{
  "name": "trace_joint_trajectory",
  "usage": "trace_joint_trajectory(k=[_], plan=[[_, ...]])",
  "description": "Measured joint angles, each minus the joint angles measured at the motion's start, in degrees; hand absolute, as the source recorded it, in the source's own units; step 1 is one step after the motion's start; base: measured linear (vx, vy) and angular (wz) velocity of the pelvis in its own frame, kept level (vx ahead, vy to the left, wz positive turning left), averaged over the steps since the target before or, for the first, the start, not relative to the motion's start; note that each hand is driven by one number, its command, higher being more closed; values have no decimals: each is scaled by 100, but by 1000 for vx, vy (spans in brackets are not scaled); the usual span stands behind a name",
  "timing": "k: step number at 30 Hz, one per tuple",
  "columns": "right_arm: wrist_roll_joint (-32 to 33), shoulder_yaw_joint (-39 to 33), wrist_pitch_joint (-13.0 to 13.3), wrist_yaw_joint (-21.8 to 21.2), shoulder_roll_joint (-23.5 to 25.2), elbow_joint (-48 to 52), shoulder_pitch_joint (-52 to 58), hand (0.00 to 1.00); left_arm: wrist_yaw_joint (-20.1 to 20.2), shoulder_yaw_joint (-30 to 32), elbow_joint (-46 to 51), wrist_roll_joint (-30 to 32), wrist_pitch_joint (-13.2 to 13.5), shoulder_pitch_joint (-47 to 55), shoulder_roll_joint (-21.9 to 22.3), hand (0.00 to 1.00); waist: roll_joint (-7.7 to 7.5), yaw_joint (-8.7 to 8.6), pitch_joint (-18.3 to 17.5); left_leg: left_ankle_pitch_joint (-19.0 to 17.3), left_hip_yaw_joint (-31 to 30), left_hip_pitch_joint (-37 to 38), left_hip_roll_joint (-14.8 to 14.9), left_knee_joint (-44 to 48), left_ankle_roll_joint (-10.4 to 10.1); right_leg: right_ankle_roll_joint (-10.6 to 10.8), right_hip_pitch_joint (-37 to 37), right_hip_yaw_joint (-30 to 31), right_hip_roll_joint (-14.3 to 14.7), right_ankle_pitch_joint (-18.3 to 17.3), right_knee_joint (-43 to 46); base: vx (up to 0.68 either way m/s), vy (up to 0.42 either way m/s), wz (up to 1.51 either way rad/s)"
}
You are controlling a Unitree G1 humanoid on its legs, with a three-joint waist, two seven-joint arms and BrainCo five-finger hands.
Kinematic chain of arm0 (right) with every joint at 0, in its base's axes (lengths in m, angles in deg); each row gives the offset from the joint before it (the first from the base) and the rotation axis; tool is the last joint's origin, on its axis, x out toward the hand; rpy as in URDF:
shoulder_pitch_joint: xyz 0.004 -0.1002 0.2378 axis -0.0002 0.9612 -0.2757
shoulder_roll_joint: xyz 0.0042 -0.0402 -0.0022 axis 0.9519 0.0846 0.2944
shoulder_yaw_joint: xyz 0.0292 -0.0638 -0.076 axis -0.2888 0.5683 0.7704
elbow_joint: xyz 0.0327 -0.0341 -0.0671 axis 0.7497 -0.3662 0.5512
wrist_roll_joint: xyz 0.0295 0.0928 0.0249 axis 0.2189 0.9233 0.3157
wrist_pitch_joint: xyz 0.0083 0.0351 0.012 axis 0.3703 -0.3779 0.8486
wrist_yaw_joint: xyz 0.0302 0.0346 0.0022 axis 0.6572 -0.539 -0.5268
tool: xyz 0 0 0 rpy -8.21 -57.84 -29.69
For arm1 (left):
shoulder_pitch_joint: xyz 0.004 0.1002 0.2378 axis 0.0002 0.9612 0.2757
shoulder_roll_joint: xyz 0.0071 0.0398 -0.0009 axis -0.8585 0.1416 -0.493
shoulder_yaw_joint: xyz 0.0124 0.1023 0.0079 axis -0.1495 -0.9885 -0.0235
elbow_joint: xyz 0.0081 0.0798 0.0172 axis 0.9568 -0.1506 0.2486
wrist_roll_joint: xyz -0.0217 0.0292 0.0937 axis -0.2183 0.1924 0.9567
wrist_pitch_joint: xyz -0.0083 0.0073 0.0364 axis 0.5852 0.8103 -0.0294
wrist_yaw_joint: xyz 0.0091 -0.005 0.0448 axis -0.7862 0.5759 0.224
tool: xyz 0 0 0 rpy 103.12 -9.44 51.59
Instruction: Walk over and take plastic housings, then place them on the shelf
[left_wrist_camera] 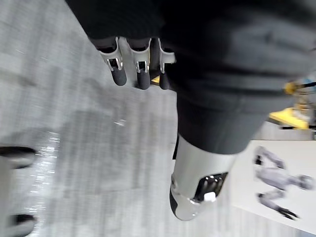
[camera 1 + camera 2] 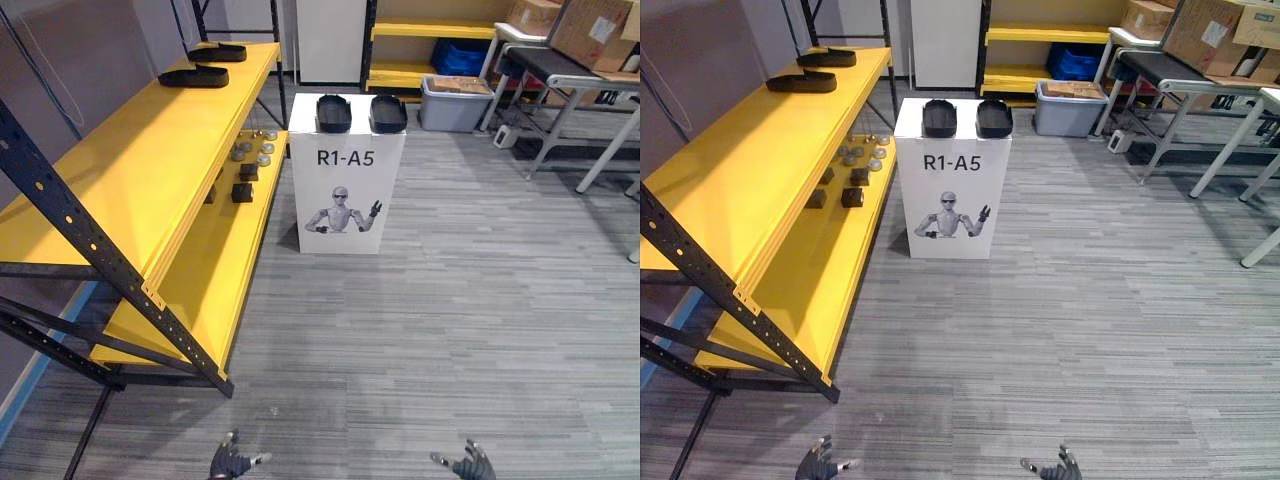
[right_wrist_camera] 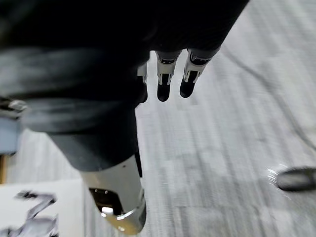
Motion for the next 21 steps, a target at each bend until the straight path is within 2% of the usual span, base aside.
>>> trace_joint_trajectory(k=[5, 18, 21], plan=[[-428, 108, 72, -108, -189, 245, 46, 0, 6, 21, 349, 145, 22, 186, -1, 0, 7, -11, 85, 8, 5, 49, 6, -73, -20, 3, 48, -1, 4, -2, -76, 0, 0, 0], [-416, 103, 73, -200, -273, 257, 37, 0, -21, 402, 501, 137, 18, 418, 44, 0, 31, -4, 97, -5, 113, 50, 8, -72, -37, 15, 30, 47, 2, -10, -68, -15, 3, -2], [-396, 99, 71, -159, -267, 256, -20, 0, -55, 581, 485, 126, 16, 418, 147, 0, 44, 10, 106, -67, 283, -1, 26, -11, -106, 15, -51, 169, 16, -10, -23, -33, 13, -19]])
